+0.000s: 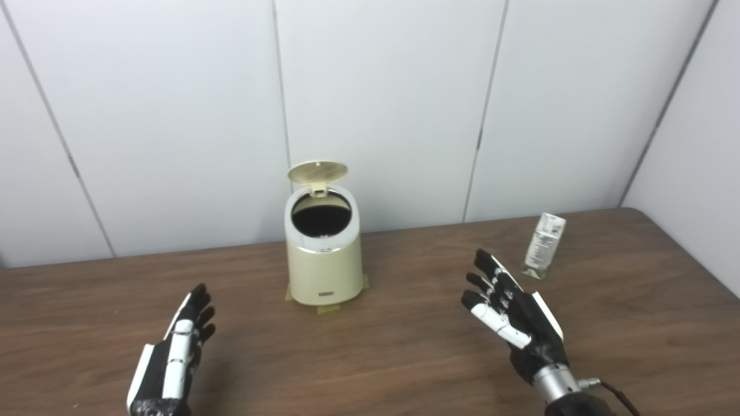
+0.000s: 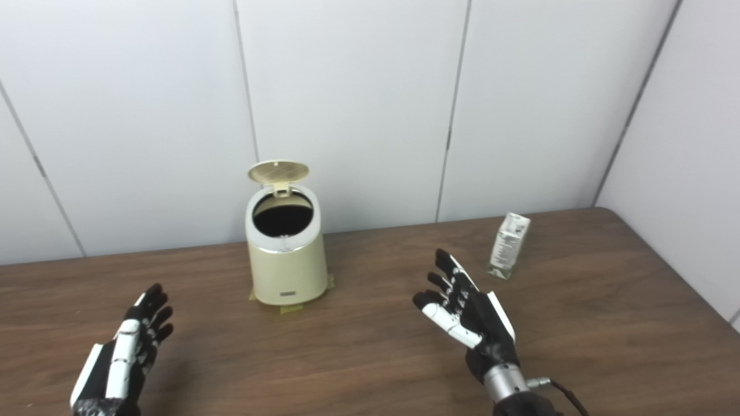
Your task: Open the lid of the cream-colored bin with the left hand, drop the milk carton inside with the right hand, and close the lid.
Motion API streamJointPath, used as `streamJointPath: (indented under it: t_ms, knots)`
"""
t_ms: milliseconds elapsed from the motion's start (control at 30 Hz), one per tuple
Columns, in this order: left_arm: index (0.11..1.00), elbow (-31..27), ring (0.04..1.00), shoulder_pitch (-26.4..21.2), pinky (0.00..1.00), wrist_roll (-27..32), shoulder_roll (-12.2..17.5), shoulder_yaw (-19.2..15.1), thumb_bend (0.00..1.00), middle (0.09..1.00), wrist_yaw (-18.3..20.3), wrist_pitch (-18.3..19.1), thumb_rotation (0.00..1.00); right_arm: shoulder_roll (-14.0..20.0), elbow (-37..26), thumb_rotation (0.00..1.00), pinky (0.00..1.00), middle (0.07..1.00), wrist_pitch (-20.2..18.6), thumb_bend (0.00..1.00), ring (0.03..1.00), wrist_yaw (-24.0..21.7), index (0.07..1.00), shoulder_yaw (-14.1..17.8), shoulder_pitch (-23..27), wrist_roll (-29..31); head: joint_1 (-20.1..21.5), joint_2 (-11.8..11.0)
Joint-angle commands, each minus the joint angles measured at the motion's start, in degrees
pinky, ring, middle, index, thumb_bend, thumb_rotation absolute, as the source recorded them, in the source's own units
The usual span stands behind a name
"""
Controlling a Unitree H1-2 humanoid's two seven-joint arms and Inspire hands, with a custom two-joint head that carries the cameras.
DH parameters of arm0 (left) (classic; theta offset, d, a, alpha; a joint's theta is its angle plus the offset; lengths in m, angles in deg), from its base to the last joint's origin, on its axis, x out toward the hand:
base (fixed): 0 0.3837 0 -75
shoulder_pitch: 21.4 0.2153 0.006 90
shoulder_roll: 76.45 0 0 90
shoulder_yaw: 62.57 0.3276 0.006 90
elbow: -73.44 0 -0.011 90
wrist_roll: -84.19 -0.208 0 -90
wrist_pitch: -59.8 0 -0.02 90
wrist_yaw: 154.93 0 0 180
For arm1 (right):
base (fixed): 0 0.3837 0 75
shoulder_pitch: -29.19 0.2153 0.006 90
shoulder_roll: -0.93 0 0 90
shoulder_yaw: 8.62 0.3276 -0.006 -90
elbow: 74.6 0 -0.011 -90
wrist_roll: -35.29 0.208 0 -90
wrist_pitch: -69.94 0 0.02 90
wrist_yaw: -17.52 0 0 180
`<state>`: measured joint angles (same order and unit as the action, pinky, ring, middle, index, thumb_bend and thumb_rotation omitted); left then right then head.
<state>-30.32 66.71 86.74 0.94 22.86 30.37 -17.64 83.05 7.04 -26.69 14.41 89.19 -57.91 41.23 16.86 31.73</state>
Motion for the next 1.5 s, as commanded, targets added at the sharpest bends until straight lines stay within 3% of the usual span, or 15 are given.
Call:
streamJointPath:
  t_ms: [0, 100, 200, 267, 400, 533, 767, 900, 1000, 1100, 1167, 1367, 1467]
  knots:
    - [0.977, -0.7, 0.981, -1.6, 0.98, 1.1, -0.3, 0.5, 0.35, 0.988, 0.0, -1.6, 1.00, 1.7, -2.9, 0.39, 0.77, 0.940, 2.9, 0.73, 0.893, 1.5, 0.895, 0.9, 1.0, -2.4, 1.4, -0.1]
    - [0.985, -0.3, 0.983, -1.6, 0.99, 1.0, 0.1, 1.3, 0.34, 0.994, 0.4, -2.0, 1.00, 1.9, -6.3, 0.38, 0.75, 0.924, 0.7, 0.72, 0.877, 3.0, 0.889, 1.5, 0.3, -4.4, 1.8, -0.1]
    - [0.995, 0.6, 0.992, -2.2, 1.00, 1.4, 0.6, 1.5, 0.36, 1.000, 0.7, -2.4, 0.97, 2.9, -8.2, 0.32, 0.81, 0.901, -1.3, 0.71, 0.878, 4.6, 0.874, 2.2, -0.1, -7.1, 3.3, -0.5]
    - [0.990, 0.9, 0.995, -2.4, 1.00, 1.6, 0.7, 1.4, 0.36, 1.000, 0.7, -2.6, 0.97, 3.5, -8.4, 0.31, 0.77, 0.878, -1.7, 0.75, 0.831, 5.5, 0.841, 2.8, -0.2, -8.7, 3.6, -0.6]
    - [0.999, 0.5, 0.999, -2.4, 1.00, 1.5, 1.3, 1.3, 0.32, 1.000, 0.3, -1.7, 1.00, 6.4, -8.0, 0.27, 0.74, 0.838, -1.5, 0.77, 0.808, 5.3, 0.818, 5.1, -0.3, -9.0, 4.0, -0.7]
    - [1.000, 0.0, 1.000, -2.3, 1.00, 2.0, 1.5, 1.1, 0.30, 1.000, -0.1, -0.7, 1.00, 8.1, -7.4, 0.26, 0.73, 0.871, -2.0, 0.81, 0.815, 5.5, 0.834, 7.2, 0.0, -7.7, 5.0, -0.7]
    - [1.000, 0.0, 1.000, -2.6, 1.00, 2.6, 2.3, 0.4, 0.27, 1.000, -0.2, -0.2, 1.00, 11.4, -6.0, 0.24, 0.71, 0.859, -1.6, 0.81, 0.800, 7.2, 0.823, 8.9, 1.7, -11.8, 6.9, -0.9]
    - [1.000, 0.1, 1.000, -2.9, 1.00, 3.8, 2.1, -0.2, 0.23, 1.000, -0.1, 0.4, 1.00, 13.4, -4.2, 0.19, 0.78, 0.866, -4.3, 0.78, 0.829, 7.4, 0.833, 9.6, 4.5, -13.1, 7.9, -0.9]
    - [1.000, 0.0, 1.000, -3.2, 1.00, 4.4, 2.1, -0.5, 0.22, 1.000, -0.1, 0.6, 1.00, 14.6, -2.9, 0.13, 0.83, 0.878, -6.4, 0.79, 0.866, 8.1, 0.829, 9.3, 6.7, -15.1, 8.4, -1.0]
    - [1.000, -0.4, 1.000, -3.3, 1.00, 4.8, 2.2, -0.7, 0.22, 1.000, -0.4, 1.5, 1.00, 16.5, 0.6, 0.14, 0.85, 0.874, -7.3, 0.82, 0.877, 8.6, 0.821, 7.9, 9.0, -18.5, 8.8, -1.4]
    - [1.000, -0.5, 1.000, -3.5, 1.00, 4.9, 2.4, -0.8, 0.23, 1.000, -0.4, 1.8, 1.00, 17.7, 3.0, 0.17, 0.76, 0.873, -7.0, 0.85, 0.857, 8.3, 0.826, 6.9, 10.4, -19.9, 8.7, -1.5]
    - [1.000, -1.0, 1.000, -3.5, 1.00, 5.1, 2.2, -0.4, 0.21, 1.000, -0.2, 2.8, 0.98, 20.1, 11.2, 0.16, 0.72, 0.863, -4.3, 0.90, 0.840, 8.9, 0.819, 5.2, 14.4, -21.7, 7.5, -2.5]
    - [1.000, -1.4, 1.000, -3.3, 1.00, 4.5, 2.3, 0.3, 0.21, 1.000, -0.1, 3.0, 0.97, 21.3, 15.3, 0.15, 0.64, 0.870, -2.8, 0.90, 0.830, 9.4, 0.816, 4.2, 16.3, -22.7, 6.2, -3.2]
